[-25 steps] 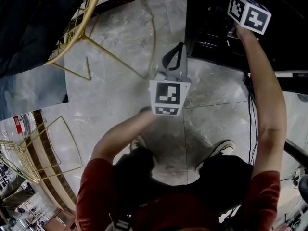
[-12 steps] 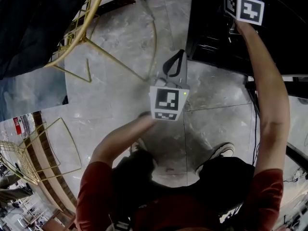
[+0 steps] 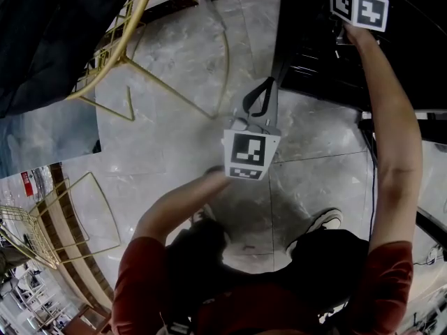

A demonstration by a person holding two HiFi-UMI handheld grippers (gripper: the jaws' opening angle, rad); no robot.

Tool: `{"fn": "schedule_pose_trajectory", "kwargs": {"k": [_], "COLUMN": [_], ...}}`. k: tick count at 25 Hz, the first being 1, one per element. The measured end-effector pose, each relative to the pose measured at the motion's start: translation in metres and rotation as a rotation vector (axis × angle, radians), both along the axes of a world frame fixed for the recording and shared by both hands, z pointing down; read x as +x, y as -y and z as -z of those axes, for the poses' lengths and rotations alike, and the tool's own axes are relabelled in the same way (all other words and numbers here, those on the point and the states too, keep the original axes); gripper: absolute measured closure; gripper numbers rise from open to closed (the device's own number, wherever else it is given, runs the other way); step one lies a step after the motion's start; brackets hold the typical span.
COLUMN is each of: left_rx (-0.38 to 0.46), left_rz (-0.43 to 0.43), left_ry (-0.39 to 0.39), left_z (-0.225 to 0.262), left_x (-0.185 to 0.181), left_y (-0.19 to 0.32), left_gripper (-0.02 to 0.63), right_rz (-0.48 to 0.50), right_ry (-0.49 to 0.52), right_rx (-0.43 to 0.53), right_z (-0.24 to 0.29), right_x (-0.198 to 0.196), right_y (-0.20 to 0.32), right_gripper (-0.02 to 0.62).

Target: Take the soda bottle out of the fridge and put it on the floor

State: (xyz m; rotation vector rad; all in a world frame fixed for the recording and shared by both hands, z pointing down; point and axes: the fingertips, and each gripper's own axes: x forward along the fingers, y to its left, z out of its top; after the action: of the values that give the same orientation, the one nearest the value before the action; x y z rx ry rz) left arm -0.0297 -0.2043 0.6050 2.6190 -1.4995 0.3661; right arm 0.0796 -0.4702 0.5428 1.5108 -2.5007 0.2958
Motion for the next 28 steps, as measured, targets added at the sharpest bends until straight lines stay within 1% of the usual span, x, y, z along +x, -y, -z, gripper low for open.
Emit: {"fn": "schedule_pose_trajectory", "kwargs": {"k": [1,2,10,17,23,28], "left_rx": [-0.002,-0.003,-0.008,-0.008,0.004,0.014], "left_rz": [-0.002,-0.006,-0.013,-0.018,-0.036,-0.064], "left_ry": [-0.001,-0.003,-0.002,0.013,0.017,0.022], "left_z": [0.0,-0.001,-0.001,0.0,0.005,0.007], "left_x": [0.002,0.003,0.009,0.009,0.014,0.025], "left_y": [0.0,0.0,-0.003,-0.005,-0.009,-0.017], "left_gripper": [0.606,0.606,0.606,0.606,0.606,0.606], "right_rz": [0.005,0.003,-0.049,-0.07,-0.057,-0.071], "right_ry": [0.004,0.008,-0.021,-0.031,-0.052,-0.031], "right_rx": [0.002,0.006,0.023,-0.002,-0.008,-0.012], "right_z": [0.0,0.0,0.001,-0.001,-0.002,-0.003], "right_x": [-0.002,-0.003,-0.001,0.001,0.003,0.013], "right_y": [-0.001,-0.001,-0.003,-0.009,-0.031,-0.053], "right_gripper": [0.277,0.293,0.296,0.298,0.298,0.298]}}
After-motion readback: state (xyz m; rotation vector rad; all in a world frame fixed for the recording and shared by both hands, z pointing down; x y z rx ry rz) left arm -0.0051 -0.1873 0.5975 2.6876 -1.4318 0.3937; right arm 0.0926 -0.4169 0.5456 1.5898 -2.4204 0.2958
